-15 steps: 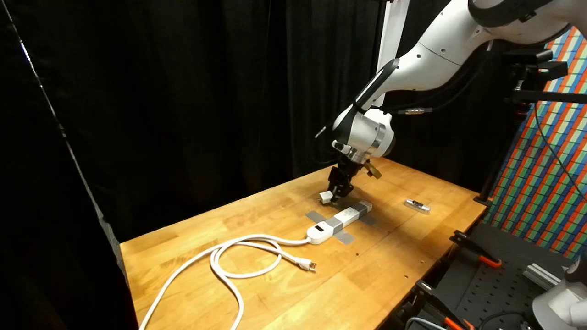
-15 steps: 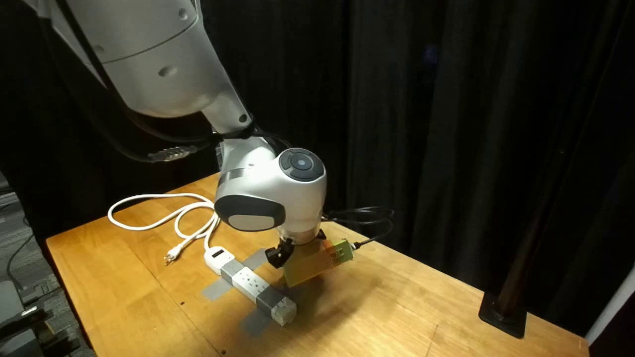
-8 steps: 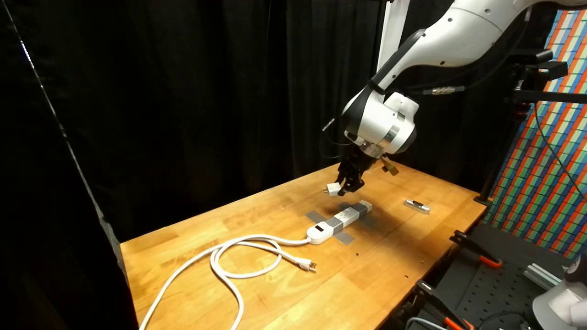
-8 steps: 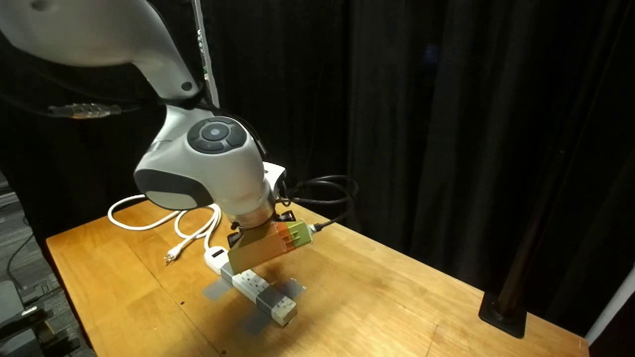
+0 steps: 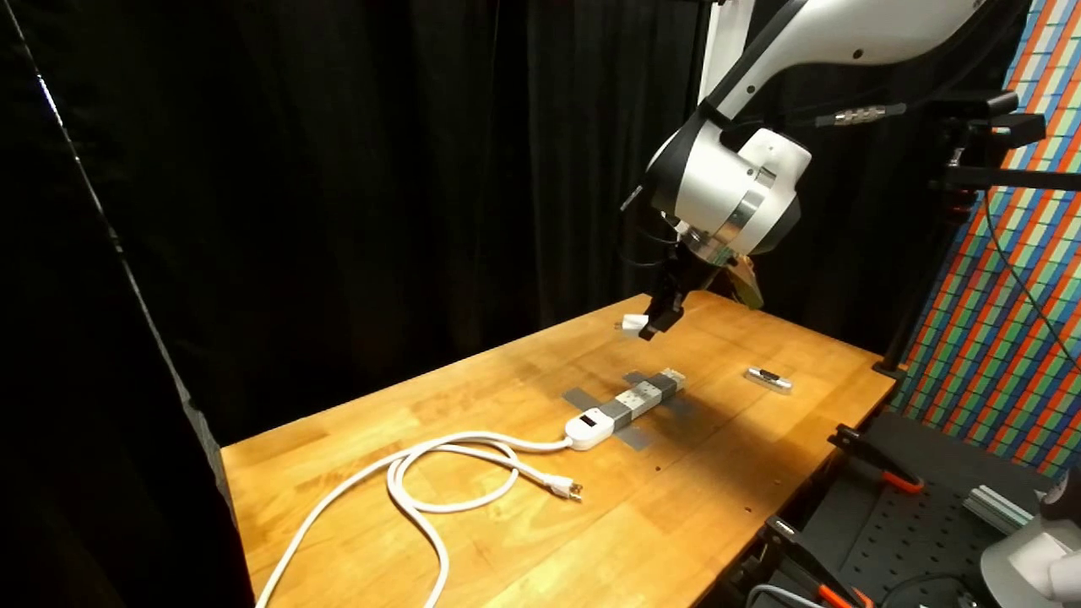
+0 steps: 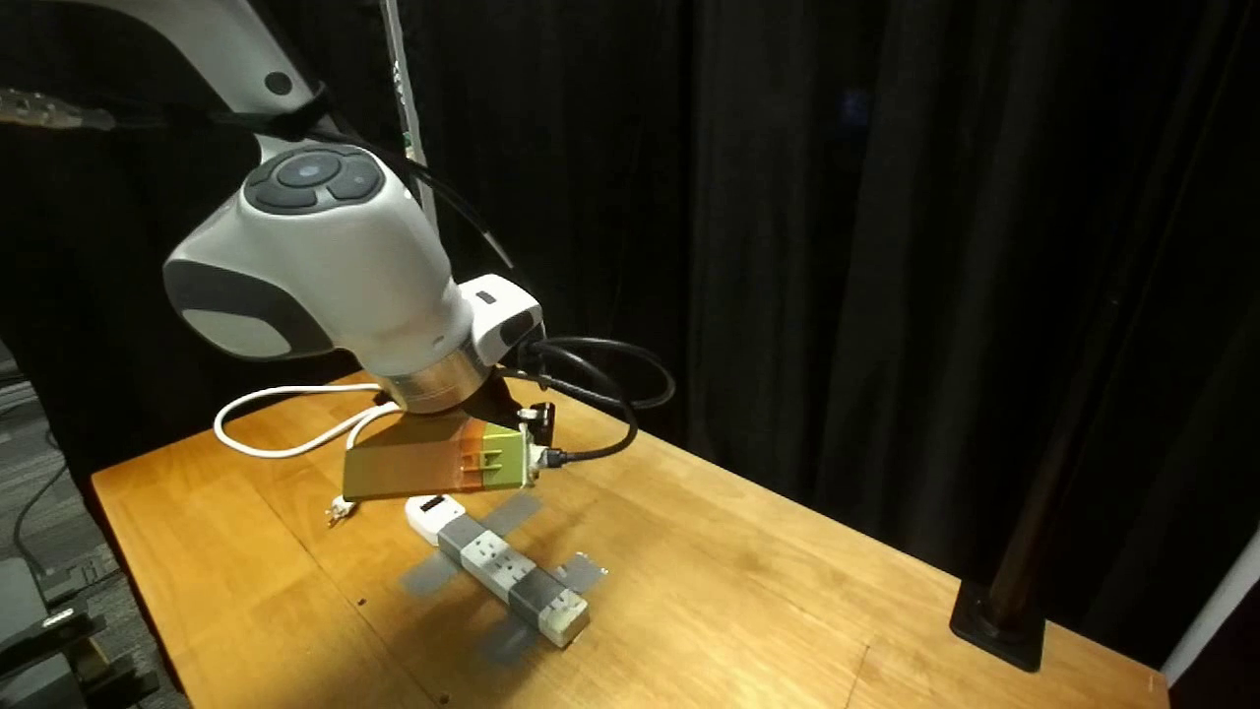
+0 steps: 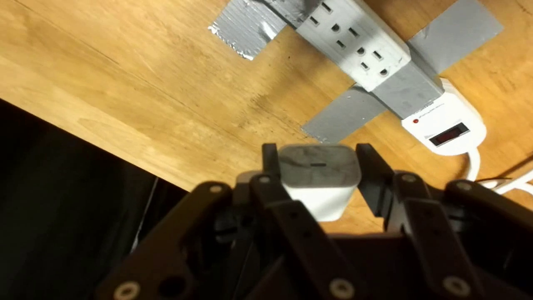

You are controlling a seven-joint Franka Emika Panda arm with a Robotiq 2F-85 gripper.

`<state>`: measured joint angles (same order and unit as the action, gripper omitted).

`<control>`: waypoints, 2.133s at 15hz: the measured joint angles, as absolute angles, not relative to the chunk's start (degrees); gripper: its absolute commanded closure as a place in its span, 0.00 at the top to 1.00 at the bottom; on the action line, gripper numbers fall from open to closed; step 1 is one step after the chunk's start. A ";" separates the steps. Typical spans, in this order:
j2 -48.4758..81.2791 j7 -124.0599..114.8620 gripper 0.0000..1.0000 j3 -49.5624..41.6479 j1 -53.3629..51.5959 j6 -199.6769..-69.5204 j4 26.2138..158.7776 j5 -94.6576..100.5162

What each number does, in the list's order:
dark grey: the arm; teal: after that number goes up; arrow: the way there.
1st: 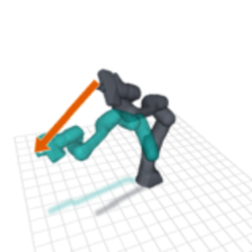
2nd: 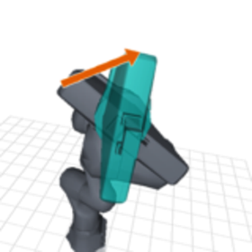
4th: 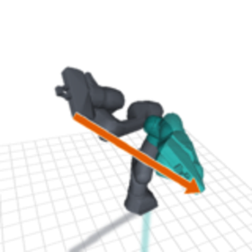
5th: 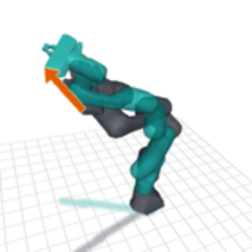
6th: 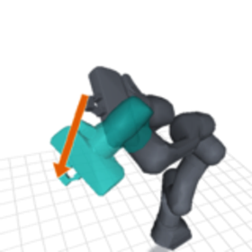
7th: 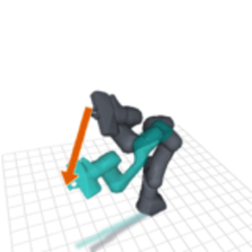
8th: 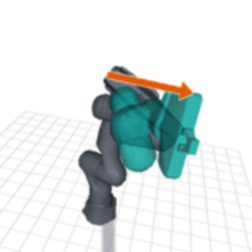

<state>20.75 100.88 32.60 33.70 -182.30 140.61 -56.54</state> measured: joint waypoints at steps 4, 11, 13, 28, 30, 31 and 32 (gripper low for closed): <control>19.62 98.38 0.47 31.61 32.72 -182.05 141.39 -56.67; 19.92 88.09 0.22 18.73 21.46 -183.22 145.00 -51.50; 20.00 80.22 0.22 9.52 12.93 -184.34 148.34 -46.66; 27.78 70.48 0.22 -56.85 -49.25 -172.14 153.29 -28.29; 24.47 73.44 0.22 -65.30 -55.68 -167.81 152.70 -23.13; 22.69 74.57 0.22 -69.59 -58.78 -164.74 151.83 -20.78; 21.12 75.52 0.22 -73.84 -61.79 -160.99 150.50 -18.46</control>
<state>21.12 75.52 -73.84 -61.79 -160.99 150.50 -18.46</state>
